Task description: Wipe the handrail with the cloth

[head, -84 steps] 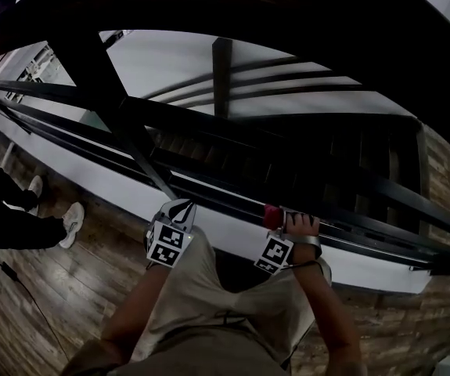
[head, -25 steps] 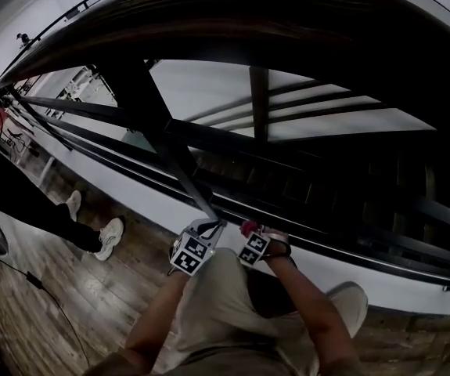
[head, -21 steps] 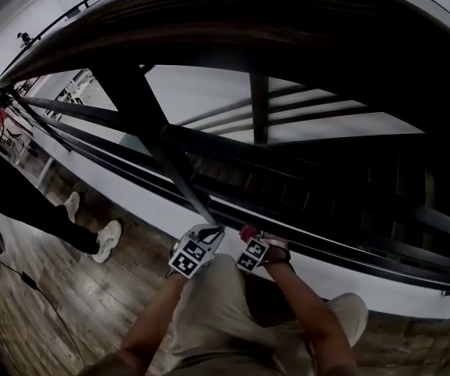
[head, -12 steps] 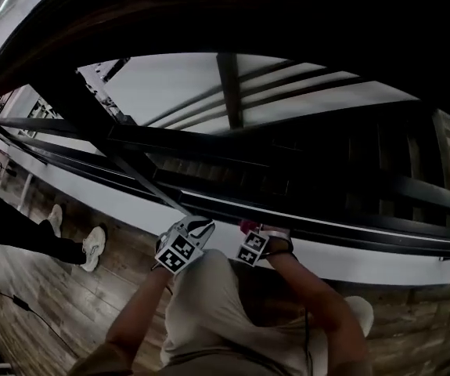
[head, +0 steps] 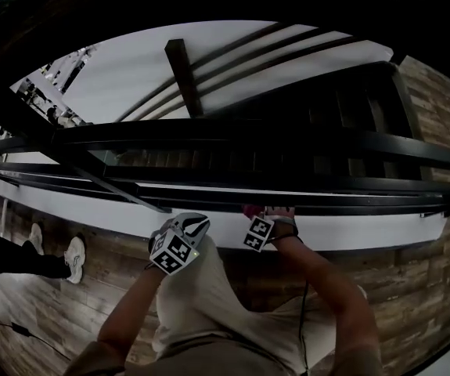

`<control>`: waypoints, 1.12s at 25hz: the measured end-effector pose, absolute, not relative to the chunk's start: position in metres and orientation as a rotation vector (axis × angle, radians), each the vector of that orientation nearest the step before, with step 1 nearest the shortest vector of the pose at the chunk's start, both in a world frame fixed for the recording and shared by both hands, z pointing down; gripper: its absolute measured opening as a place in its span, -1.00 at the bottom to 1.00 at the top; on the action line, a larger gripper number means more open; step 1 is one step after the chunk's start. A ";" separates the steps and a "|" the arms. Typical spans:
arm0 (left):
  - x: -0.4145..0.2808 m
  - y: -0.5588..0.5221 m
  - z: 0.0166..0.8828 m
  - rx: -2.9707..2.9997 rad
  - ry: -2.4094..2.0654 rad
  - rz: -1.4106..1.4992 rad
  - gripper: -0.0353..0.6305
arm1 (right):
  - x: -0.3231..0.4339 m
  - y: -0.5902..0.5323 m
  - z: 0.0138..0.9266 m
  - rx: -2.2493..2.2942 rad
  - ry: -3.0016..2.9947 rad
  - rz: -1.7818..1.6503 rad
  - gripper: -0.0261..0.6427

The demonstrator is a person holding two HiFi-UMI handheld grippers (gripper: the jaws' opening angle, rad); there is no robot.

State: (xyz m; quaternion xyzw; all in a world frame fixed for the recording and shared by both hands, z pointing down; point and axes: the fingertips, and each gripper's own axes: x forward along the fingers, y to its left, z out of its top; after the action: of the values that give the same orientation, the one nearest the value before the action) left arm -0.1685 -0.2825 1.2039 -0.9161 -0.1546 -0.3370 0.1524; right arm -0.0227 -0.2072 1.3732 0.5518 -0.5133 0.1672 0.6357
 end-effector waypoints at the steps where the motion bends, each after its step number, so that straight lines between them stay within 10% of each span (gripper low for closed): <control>1: -0.164 -0.275 1.204 -2.617 -0.463 -0.961 -0.83 | -0.020 -0.200 1.374 1.247 -1.172 0.384 -0.27; 28: 0.021 0.000 1.226 -2.542 -0.699 -0.957 -0.83 | 0.180 0.096 1.371 1.276 -0.978 0.520 -0.22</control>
State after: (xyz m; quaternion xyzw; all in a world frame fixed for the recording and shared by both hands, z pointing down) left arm 0.0210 0.0004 1.2257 -0.8936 -0.2456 -0.3362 0.1675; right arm 0.1804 0.0961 1.3713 0.5649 -0.4329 0.2300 0.6638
